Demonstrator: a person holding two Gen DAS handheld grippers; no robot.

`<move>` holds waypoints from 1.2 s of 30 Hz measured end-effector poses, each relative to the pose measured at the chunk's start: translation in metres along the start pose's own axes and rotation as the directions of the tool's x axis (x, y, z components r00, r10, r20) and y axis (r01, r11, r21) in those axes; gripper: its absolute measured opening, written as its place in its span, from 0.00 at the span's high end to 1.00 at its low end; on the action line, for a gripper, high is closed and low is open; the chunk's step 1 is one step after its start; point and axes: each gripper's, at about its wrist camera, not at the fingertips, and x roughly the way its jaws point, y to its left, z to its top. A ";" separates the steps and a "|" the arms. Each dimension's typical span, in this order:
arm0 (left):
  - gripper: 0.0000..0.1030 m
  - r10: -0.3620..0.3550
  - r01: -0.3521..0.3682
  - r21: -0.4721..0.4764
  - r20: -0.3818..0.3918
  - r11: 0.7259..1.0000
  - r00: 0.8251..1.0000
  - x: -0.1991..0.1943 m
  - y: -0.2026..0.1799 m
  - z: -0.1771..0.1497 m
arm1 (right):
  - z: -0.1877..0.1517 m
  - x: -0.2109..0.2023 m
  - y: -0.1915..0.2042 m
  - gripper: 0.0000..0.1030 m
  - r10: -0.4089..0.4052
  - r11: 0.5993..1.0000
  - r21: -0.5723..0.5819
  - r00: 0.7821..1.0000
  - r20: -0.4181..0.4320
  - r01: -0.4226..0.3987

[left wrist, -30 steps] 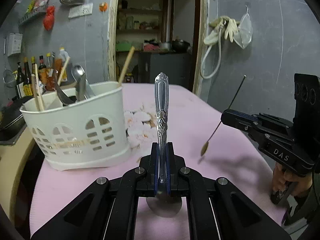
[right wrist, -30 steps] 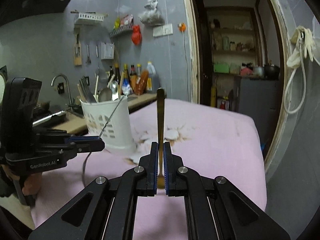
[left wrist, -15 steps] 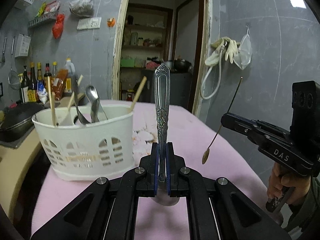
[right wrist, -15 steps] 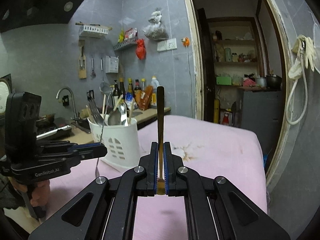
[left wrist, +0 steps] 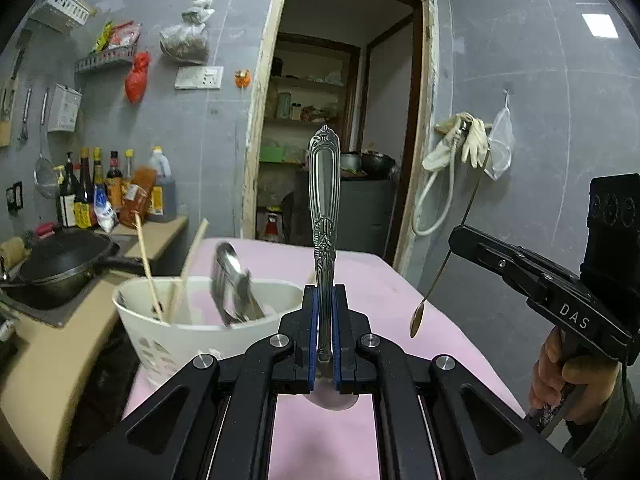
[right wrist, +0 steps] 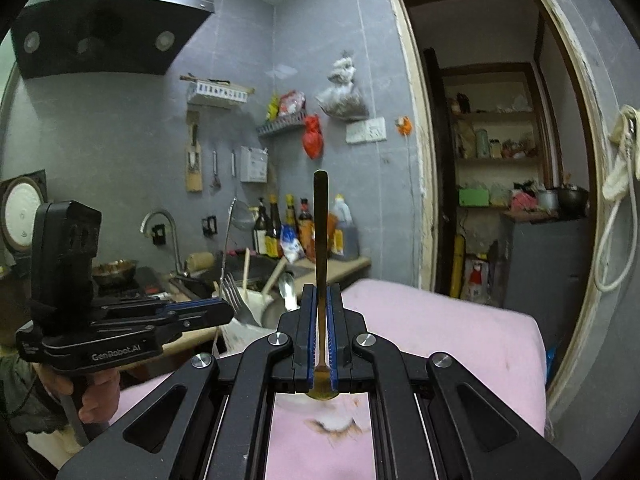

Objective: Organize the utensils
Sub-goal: 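Lift both spoons upright and carry them over the white basket, then lower both spoons into the basket and open both tools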

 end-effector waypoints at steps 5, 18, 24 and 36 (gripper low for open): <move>0.96 0.041 -0.041 -0.001 0.052 0.999 0.998 -0.013 0.012 0.020 | 0.022 0.012 0.016 0.97 0.046 0.999 -0.005 0.997 0.056 -0.045; 0.96 0.175 -0.160 -0.120 0.132 0.980 0.976 -0.018 0.098 0.052 | 0.041 0.087 0.028 0.97 0.114 0.993 0.032 0.990 0.079 -0.117; 0.96 0.213 -0.189 -0.179 0.125 0.966 0.969 -0.004 0.129 0.049 | 0.022 0.109 0.028 0.97 0.081 0.996 0.031 0.996 0.038 -0.082; 0.96 0.251 -0.228 -0.195 0.100 0.954 0.963 0.034 0.141 0.021 | -0.006 0.134 0.012 0.97 0.057 0.996 0.077 0.997 -0.045 -0.054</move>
